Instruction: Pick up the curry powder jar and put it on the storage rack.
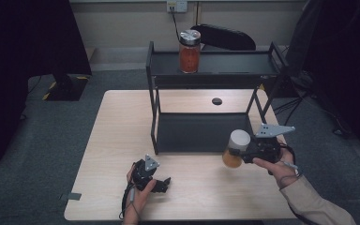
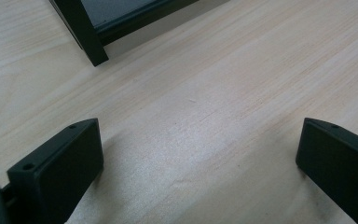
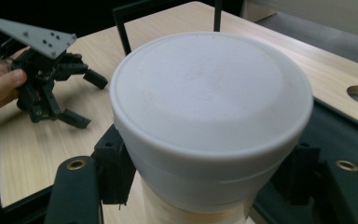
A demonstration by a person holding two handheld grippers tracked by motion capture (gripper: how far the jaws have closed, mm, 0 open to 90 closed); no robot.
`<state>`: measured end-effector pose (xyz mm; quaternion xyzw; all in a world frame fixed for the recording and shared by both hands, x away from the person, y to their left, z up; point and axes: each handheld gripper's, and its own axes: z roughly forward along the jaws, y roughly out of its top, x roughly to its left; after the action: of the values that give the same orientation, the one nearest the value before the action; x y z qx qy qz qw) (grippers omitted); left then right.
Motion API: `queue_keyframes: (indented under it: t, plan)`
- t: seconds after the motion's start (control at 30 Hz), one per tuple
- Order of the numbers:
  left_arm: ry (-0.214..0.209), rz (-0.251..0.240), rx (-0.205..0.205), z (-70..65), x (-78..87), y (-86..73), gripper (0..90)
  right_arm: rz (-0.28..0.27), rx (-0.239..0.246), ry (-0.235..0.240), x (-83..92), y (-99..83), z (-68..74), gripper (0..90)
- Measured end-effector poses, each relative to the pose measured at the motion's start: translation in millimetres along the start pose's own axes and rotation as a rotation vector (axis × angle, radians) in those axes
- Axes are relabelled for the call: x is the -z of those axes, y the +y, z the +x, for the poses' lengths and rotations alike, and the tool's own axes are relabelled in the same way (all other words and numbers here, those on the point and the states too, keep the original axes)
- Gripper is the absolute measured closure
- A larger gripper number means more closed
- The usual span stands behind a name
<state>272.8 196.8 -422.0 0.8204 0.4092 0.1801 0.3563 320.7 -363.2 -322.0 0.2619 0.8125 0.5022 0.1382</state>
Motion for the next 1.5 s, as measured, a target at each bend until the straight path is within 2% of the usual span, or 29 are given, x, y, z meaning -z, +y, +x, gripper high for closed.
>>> queue_keyframes:
  t: [0.57, 0.83, 1.0, 1.13, 1.5]
  plan:
    - [0.000, 0.000, 0.000, 0.0, 0.0, 0.0, 0.0, -0.023, 0.022, -0.006, 8.6, 55.8, -8.1, 34.9]
    - [0.000, 0.000, 0.000, 0.0, 0.0, 0.0, 0.0, -0.027, 0.036, -0.026, 13.7, 81.2, -9.5, 34.9]
    - [0.000, 0.000, 0.000, 0.0, 0.0, -0.1, 0.0, -0.021, 0.052, -0.034, 15.7, 93.7, -8.5, 34.9]
    - [0.000, 0.000, 0.000, 0.0, 0.0, -0.1, 0.0, -0.023, 0.048, -0.027, 17.0, 102.1, -11.0, 34.9]
    - [0.000, -0.001, 0.003, -0.2, -0.1, -0.3, 0.0, -0.026, 0.053, -0.045, 22.4, 125.9, -12.9, 34.9]
